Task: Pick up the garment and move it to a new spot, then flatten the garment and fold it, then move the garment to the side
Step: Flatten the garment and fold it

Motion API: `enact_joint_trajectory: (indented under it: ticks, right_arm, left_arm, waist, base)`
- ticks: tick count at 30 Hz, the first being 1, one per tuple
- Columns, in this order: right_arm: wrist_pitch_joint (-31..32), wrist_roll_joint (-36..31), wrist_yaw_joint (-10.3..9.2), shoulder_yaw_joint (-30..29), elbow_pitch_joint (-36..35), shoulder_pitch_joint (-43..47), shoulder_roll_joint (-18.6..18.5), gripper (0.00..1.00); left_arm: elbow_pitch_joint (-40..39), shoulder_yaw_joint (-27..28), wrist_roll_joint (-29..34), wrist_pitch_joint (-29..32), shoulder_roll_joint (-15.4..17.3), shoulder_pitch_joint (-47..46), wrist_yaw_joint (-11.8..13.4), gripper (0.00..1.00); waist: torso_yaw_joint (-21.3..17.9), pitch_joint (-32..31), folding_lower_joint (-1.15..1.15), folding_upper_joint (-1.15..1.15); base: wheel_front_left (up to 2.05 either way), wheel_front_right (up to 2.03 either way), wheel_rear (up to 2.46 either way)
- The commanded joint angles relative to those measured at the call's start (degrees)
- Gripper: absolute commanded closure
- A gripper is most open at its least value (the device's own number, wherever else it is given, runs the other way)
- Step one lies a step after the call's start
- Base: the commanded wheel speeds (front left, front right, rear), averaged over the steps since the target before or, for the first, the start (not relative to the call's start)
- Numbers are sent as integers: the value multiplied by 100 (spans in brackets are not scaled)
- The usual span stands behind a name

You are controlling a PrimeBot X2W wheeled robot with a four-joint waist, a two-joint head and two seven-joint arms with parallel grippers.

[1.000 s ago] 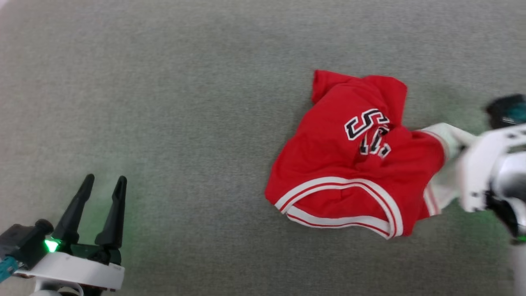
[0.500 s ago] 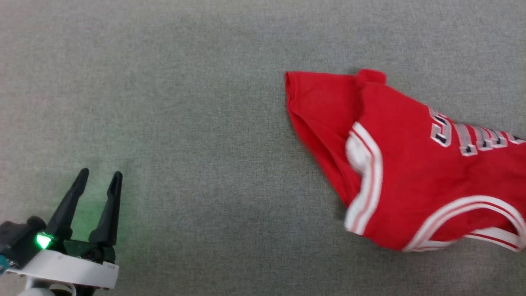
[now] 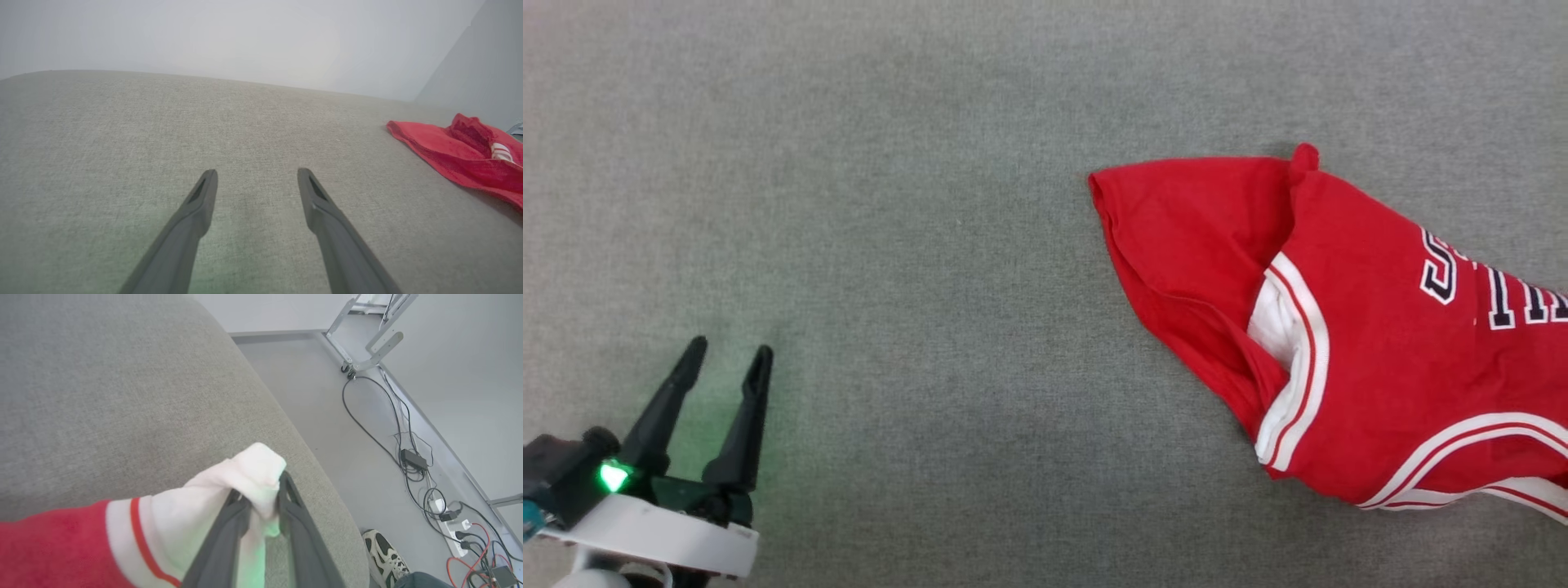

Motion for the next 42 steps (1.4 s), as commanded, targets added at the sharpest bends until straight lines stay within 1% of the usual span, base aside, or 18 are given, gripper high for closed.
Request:
enact_joint_trajectory:
  ticks: [1,2,3,5,7,10,12,15,18,20,22,24,26,28,31,33,37,42]
  right_arm:
    - [-217,-23,-10,57,7,48,18,0]
    - [-391,-16,-10,106,-9,112,22,0]
    - [-391,-16,-10,106,-9,112,22,0]
    - [-740,33,-10,204,-99,246,29,0]
    - [-1142,98,-10,393,-183,354,20,0]
    - [-1710,403,-10,896,-280,568,4,0]
    - [-2084,637,-10,1430,-379,698,42,0]
    - [-2619,818,-10,2175,-588,864,81,0]
    - [-2987,1135,-10,2884,-632,1040,98,0]
    - [-3189,1379,-10,3270,-559,1142,100,0]
    - [-3404,1600,-10,3551,-484,1240,102,0]
    - [-3598,1750,-10,3776,-394,1360,105,0]
    - [-3780,1913,-10,3972,-338,1418,102,0]
    - [-3912,1999,-10,4146,-285,1449,106,0]
    - [-4054,2140,-10,4364,-273,1570,105,0]
    - [-4117,2221,-10,4436,-263,1596,107,0]
    - [-4213,2281,-10,4508,-288,1751,107,0]
    - [-4272,2356,-10,4568,-331,1847,106,0]
  left_arm:
    - [-44,-39,-64,0,106,-97,13,0]
    - [-66,-79,-71,0,200,-140,14,0]
    - [-66,-79,-71,0,200,-140,14,0]
    - [-149,-188,-64,0,417,-263,13,0]
    - [-296,-297,-87,0,697,-458,13,0]
    - [-549,-574,-188,0,1201,-771,13,0]
    - [-684,-965,-339,0,1620,-1020,13,0]
    - [-840,-1879,-689,55,2318,-1561,13,0]
    - [-1085,-2828,-1256,579,2644,-2392,13,0]
    - [-1168,-3403,-1672,1132,2634,-2997,13,0]
    - [-1170,-3883,-1950,1691,2499,-3693,13,0]
    - [-1029,-4307,-2301,2252,2264,-4219,13,0]
    - [-749,-4586,-2680,2794,2043,-4670,14,0]
    - [-368,-4773,-3247,3415,1806,-4922,13,0]
    - [161,-4969,-3812,4416,1643,-5262,13,0]
    - [434,-5026,-4161,4915,1527,-5395,76,0]
    - [614,-5071,-4529,5494,1415,-5579,232,0]
    - [642,-5072,-4726,5736,1350,-5602,350,0]
  waist:
    - [-38,-90,0,0]
    - [-59,-126,0,0]
    - [-59,-126,0,0]
    - [-127,-198,0,0]
    - [-214,-245,0,0]
    - [-426,-308,0,0]
    - [-606,-348,0,0]
    - [-904,-382,0,0]
    - [-1193,-361,0,0]
    - [-1366,-328,0,0]
    - [-1530,-272,0,0]
    - [-1696,-212,0,0]
    - [-1890,-139,0,0]
    - [-2104,-78,0,0]
    - [-2419,11,0,0]
    - [-2581,54,0,0]
    - [-2802,98,0,0]
    - [-2936,99,0,0]
  base:
    - [0,0,0]
    - [0,0,0]
    - [0,0,0]
    - [0,0,0]
    - [0,0,0]
    - [0,0,0]
    - [0,0,0]
    - [0,0,0]
    - [0,0,0]
    - [0,0,0]
    - [0,0,0]
    - [0,0,0]
    - [0,0,0]
    - [0,0,0]
    - [0,0,0]
    - [0,0,0]
    - [0,0,0]
    - [0,0,0]
